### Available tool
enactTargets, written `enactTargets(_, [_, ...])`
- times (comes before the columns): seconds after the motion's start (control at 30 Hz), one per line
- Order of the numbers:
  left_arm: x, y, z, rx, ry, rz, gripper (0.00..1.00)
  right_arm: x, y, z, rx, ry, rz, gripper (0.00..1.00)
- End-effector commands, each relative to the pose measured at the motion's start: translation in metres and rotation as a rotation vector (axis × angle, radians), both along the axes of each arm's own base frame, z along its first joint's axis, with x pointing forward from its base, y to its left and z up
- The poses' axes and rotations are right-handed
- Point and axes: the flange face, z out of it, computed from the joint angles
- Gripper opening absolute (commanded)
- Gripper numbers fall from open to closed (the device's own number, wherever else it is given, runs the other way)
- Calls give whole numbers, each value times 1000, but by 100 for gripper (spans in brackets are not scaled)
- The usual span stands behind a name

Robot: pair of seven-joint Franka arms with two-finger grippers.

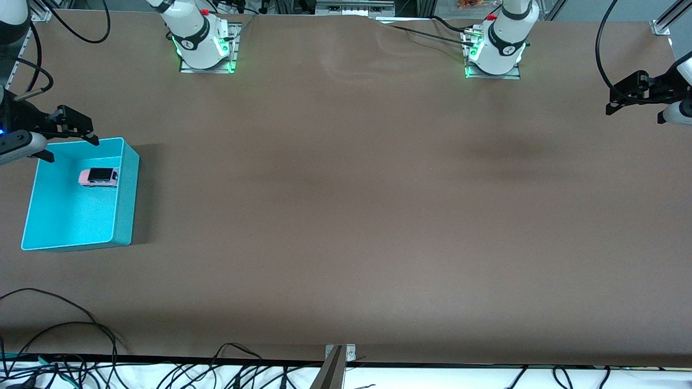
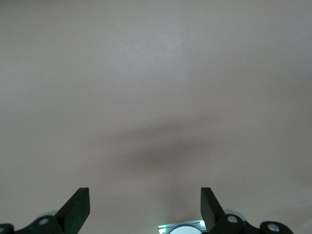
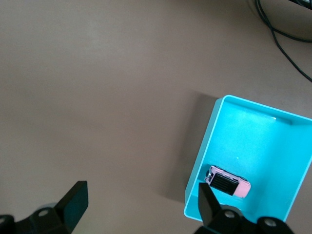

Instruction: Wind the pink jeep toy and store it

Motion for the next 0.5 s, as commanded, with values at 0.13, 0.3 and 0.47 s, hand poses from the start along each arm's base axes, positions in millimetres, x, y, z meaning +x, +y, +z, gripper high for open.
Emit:
enactTargets(0.13, [3, -1, 6, 6, -9, -6, 100, -1, 10, 21, -91, 13, -160, 100])
enactTargets(0.3, [3, -2, 6, 6, -9, -8, 100, -3, 18, 27, -91, 16, -173, 100])
enactTargets(0.47, [3, -1, 6, 6, -7, -6, 100, -3, 25, 29, -100, 25, -252, 100])
